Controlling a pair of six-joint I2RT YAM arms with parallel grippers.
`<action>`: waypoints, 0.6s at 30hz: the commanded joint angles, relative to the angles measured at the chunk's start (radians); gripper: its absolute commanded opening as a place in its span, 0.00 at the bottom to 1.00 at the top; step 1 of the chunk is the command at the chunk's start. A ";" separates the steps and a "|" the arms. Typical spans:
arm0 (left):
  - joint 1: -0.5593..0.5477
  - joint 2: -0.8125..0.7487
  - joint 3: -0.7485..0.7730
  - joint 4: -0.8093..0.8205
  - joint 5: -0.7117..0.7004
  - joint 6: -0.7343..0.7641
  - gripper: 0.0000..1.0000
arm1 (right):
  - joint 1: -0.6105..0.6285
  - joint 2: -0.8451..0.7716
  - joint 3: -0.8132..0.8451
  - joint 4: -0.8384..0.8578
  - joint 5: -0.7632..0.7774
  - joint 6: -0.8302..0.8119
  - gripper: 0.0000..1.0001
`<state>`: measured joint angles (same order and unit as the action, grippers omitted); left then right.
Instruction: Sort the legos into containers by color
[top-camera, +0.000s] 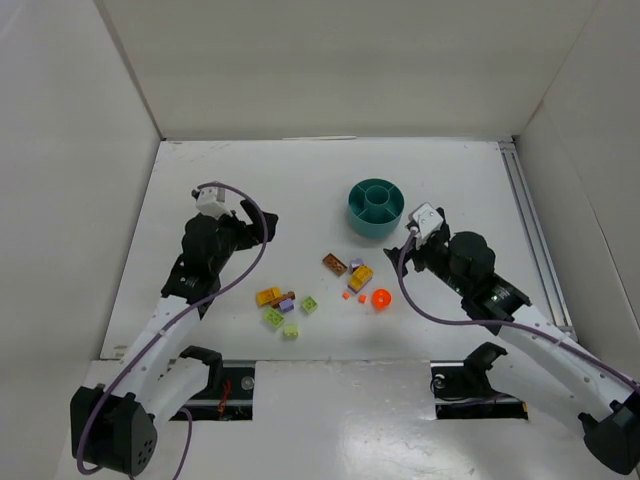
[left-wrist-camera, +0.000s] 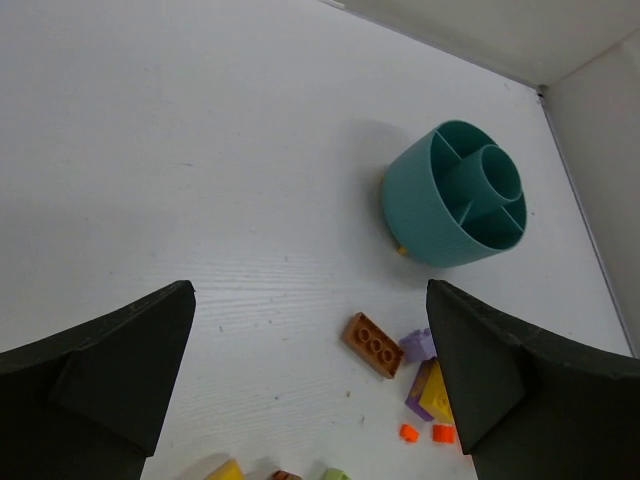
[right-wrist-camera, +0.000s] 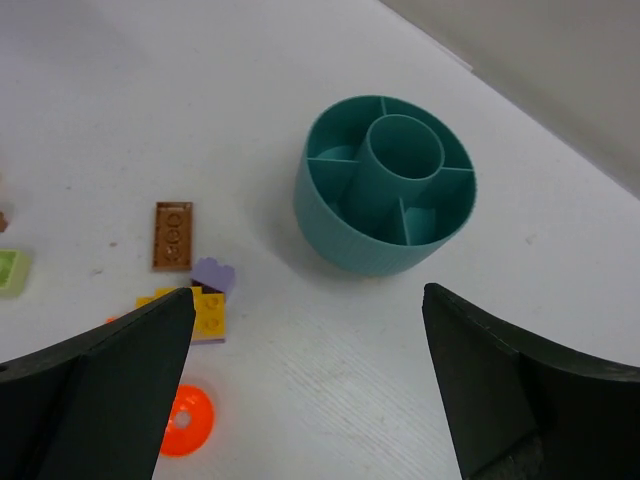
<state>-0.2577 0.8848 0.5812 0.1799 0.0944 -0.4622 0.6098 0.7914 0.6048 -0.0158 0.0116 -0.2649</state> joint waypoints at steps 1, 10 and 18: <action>-0.035 -0.033 -0.020 0.044 0.066 -0.036 1.00 | 0.033 -0.005 -0.011 -0.010 -0.030 0.064 1.00; -0.069 0.009 -0.122 0.136 0.140 -0.102 1.00 | 0.033 0.184 -0.017 -0.042 -0.156 0.096 1.00; -0.078 -0.021 -0.141 0.141 0.151 -0.102 1.00 | -0.005 0.233 -0.063 -0.019 -0.119 0.190 0.90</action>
<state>-0.3298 0.8997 0.4511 0.2581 0.2157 -0.5568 0.6277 1.0431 0.5640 -0.0746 -0.0994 -0.1226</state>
